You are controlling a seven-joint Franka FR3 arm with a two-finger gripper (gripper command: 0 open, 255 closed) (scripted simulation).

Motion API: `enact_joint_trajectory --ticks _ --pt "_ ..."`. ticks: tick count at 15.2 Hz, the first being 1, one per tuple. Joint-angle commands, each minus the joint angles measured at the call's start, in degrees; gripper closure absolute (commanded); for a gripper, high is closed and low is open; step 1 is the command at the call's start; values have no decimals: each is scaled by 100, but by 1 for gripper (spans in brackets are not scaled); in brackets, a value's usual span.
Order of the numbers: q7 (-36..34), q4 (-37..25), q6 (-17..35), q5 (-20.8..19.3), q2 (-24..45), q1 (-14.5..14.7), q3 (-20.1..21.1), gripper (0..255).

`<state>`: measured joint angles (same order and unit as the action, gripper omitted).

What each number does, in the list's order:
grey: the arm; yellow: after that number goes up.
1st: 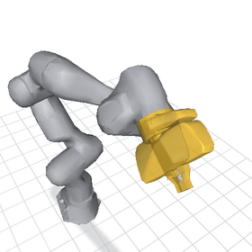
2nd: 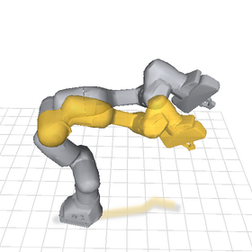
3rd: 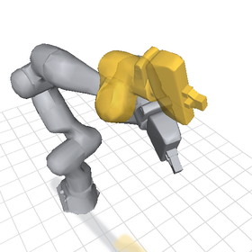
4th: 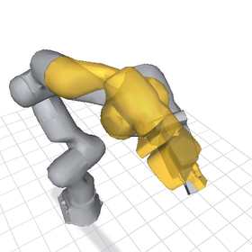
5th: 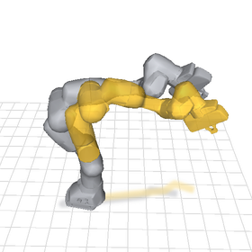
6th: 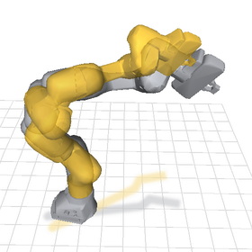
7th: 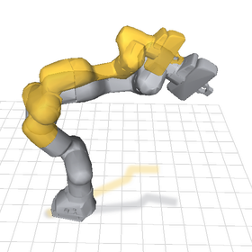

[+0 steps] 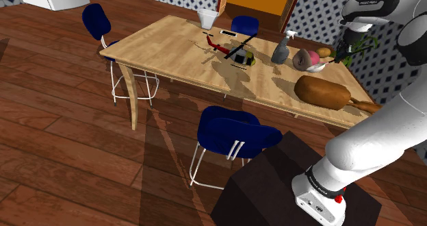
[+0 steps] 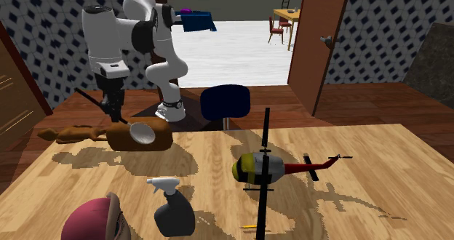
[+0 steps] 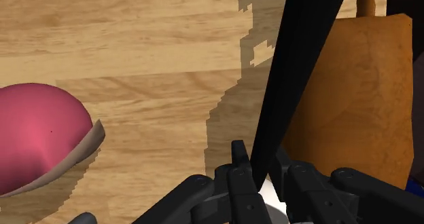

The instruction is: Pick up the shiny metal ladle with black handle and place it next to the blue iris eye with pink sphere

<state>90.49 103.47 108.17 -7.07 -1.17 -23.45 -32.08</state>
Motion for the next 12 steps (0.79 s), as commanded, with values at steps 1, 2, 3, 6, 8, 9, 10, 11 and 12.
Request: enact_joint_trajectory --ticks 1,2,3,6,8,9,10,11,12 --pt "314 -124 15 101 127 -134 -145 255" --pt "481 -204 21 167 210 -208 -222 255" --pt "651 -291 23 240 300 -288 -296 255" --pt "854 -258 175 339 426 -396 -381 255" --pt "846 -113 327 340 434 -397 -381 255" --pt "842 -42 403 342 441 -398 -381 255" --pt "840 27 479 346 449 -399 -381 255" --pt "838 94 554 350 458 -400 -382 255" --pt "837 160 629 355 469 -402 -382 255"
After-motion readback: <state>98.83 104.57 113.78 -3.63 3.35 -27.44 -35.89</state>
